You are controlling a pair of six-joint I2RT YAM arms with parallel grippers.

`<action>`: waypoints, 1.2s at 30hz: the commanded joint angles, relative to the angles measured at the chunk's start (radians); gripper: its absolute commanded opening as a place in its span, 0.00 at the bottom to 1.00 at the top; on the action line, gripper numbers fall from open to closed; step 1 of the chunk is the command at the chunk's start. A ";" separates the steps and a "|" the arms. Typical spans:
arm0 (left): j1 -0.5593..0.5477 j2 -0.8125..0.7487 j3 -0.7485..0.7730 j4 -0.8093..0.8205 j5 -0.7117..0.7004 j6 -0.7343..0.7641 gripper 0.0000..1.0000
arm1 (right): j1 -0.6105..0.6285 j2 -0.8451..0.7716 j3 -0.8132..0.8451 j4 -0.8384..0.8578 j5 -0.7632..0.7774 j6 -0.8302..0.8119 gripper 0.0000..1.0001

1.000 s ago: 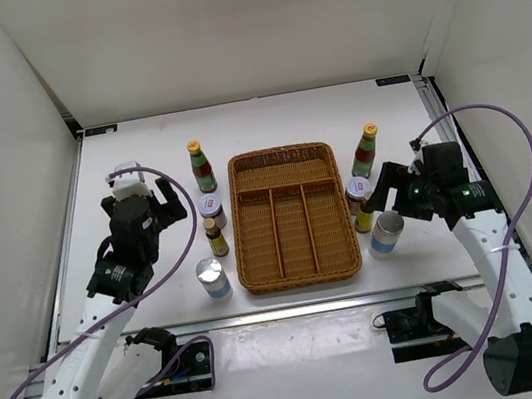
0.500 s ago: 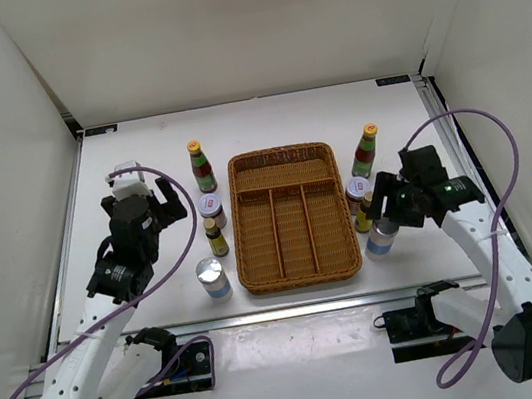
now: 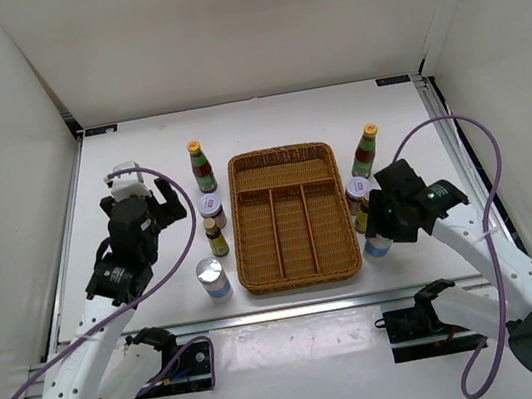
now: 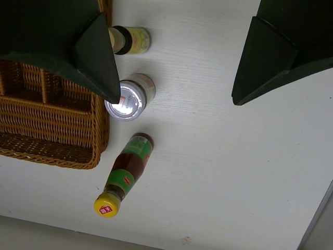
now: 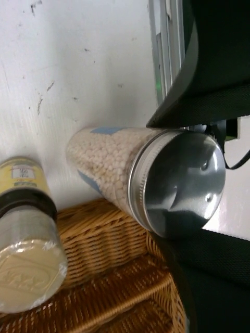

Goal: Organize the condiment bottles

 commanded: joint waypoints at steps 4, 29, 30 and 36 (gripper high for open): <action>-0.004 -0.035 0.006 0.013 0.005 0.004 1.00 | 0.019 -0.018 0.046 -0.098 0.100 0.084 0.40; -0.004 -0.026 -0.003 0.013 0.005 0.004 1.00 | 0.168 0.530 0.715 0.001 -0.033 -0.232 0.07; -0.004 -0.026 -0.003 0.013 -0.004 0.004 1.00 | 0.168 0.554 0.715 0.018 -0.033 -0.246 0.07; -0.004 -0.026 -0.003 0.013 -0.004 0.004 1.00 | 0.168 0.679 0.666 0.098 -0.033 -0.266 0.13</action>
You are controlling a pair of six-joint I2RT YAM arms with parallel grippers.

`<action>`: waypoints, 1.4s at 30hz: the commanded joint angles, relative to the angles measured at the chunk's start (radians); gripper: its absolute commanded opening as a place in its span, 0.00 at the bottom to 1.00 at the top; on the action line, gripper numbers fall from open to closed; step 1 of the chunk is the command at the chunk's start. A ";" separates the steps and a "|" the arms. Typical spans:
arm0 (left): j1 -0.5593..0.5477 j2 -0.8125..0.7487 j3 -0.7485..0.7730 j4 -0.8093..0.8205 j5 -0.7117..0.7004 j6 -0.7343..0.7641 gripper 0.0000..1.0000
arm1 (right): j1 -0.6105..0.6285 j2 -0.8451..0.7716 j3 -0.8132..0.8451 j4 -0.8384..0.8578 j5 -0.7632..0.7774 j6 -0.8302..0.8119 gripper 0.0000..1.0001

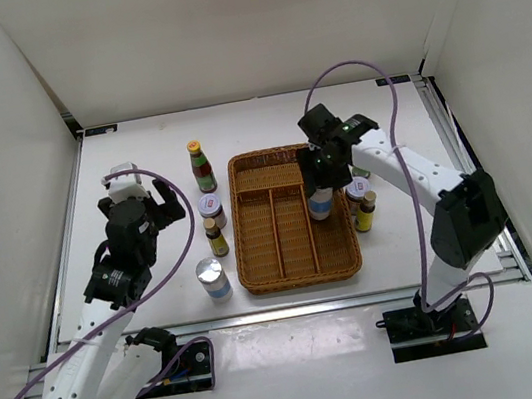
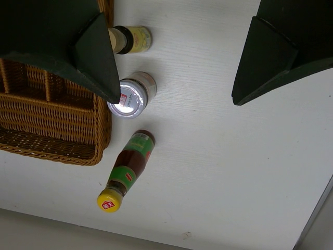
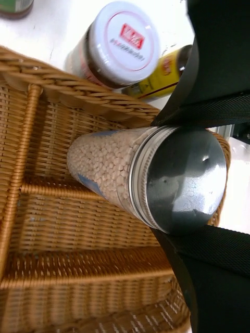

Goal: Organize the condiment bottles

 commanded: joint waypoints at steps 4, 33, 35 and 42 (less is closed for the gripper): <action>-0.004 -0.005 -0.003 0.012 -0.004 0.004 1.00 | 0.002 -0.014 -0.010 0.082 0.044 -0.009 0.68; -0.263 0.222 0.226 -0.678 0.430 -0.290 1.00 | 0.058 -0.422 0.048 -0.136 0.080 0.055 1.00; -0.263 0.222 0.226 -0.713 0.420 -0.336 1.00 | 0.058 -0.432 0.061 -0.156 0.080 0.066 1.00; -0.263 0.211 0.194 -0.805 0.404 -0.407 1.00 | 0.058 -0.403 0.097 -0.219 0.070 0.046 1.00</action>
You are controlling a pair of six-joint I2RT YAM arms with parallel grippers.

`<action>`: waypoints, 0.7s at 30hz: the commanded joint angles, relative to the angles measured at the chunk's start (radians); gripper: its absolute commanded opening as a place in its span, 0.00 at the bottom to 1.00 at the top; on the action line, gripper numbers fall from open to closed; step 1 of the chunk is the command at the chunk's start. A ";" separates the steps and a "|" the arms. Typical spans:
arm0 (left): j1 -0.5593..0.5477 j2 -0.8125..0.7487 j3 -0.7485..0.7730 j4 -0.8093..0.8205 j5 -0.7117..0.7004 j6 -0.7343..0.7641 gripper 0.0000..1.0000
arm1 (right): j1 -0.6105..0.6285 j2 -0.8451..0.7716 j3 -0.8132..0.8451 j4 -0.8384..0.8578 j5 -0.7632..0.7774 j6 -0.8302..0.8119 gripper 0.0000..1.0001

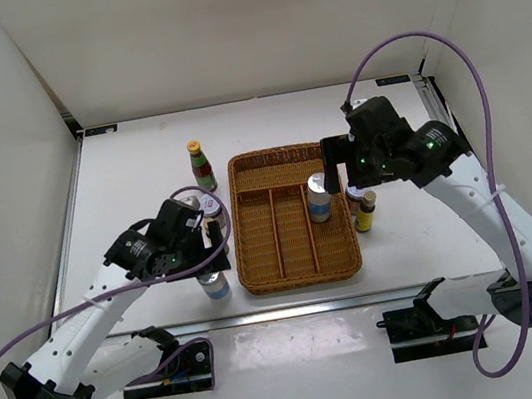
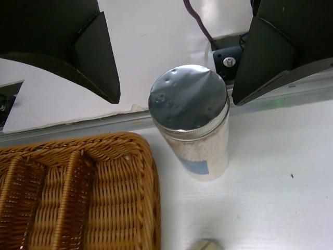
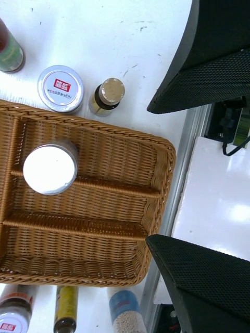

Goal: Organize the condiment bottles

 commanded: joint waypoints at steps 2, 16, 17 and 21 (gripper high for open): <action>-0.005 0.012 -0.003 -0.062 0.003 -0.053 1.00 | 0.001 0.005 0.045 -0.044 0.005 -0.016 1.00; -0.005 0.095 0.050 -0.062 0.020 -0.001 0.30 | 0.001 -0.015 0.016 -0.044 0.059 0.013 1.00; -0.005 0.106 0.075 -0.062 0.020 -0.001 0.21 | 0.001 -0.026 0.016 -0.053 0.059 0.013 1.00; -0.050 0.155 0.268 -0.155 0.020 0.000 0.11 | 0.001 -0.054 0.016 -0.074 0.082 0.013 1.00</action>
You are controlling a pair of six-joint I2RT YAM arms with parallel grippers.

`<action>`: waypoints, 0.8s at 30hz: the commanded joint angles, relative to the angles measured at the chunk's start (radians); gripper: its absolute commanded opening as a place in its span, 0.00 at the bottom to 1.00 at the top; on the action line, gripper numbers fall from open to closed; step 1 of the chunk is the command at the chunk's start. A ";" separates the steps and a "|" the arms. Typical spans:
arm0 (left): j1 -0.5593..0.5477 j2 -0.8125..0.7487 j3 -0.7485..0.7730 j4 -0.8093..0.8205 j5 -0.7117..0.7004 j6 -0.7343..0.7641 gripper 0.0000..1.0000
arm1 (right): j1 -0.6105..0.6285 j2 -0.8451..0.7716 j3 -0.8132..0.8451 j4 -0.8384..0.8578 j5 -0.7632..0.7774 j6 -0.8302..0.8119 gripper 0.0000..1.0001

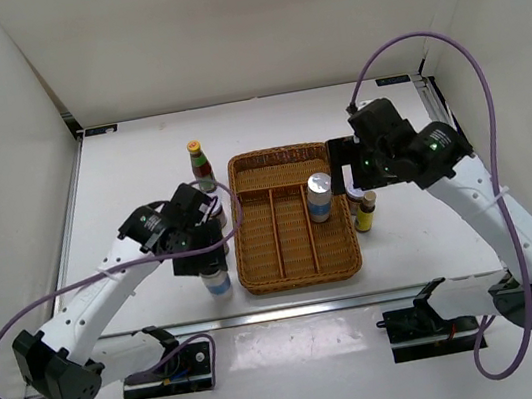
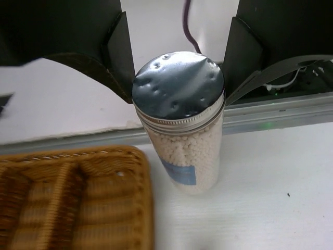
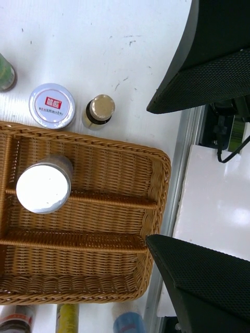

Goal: Organize the condiment bottles

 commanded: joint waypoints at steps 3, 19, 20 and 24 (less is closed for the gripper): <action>-0.130 0.073 0.334 -0.055 -0.006 -0.001 0.11 | 0.001 -0.087 0.013 -0.033 0.074 -0.003 1.00; -0.373 0.751 1.066 0.021 -0.004 0.120 0.11 | -0.008 -0.215 0.012 -0.089 0.233 -0.003 1.00; -0.382 0.765 1.078 0.046 0.010 0.120 0.11 | -0.008 -0.231 0.012 -0.089 0.243 -0.003 1.00; -0.382 0.835 1.078 0.067 0.010 0.120 0.11 | -0.008 -0.256 0.001 -0.113 0.273 0.006 1.00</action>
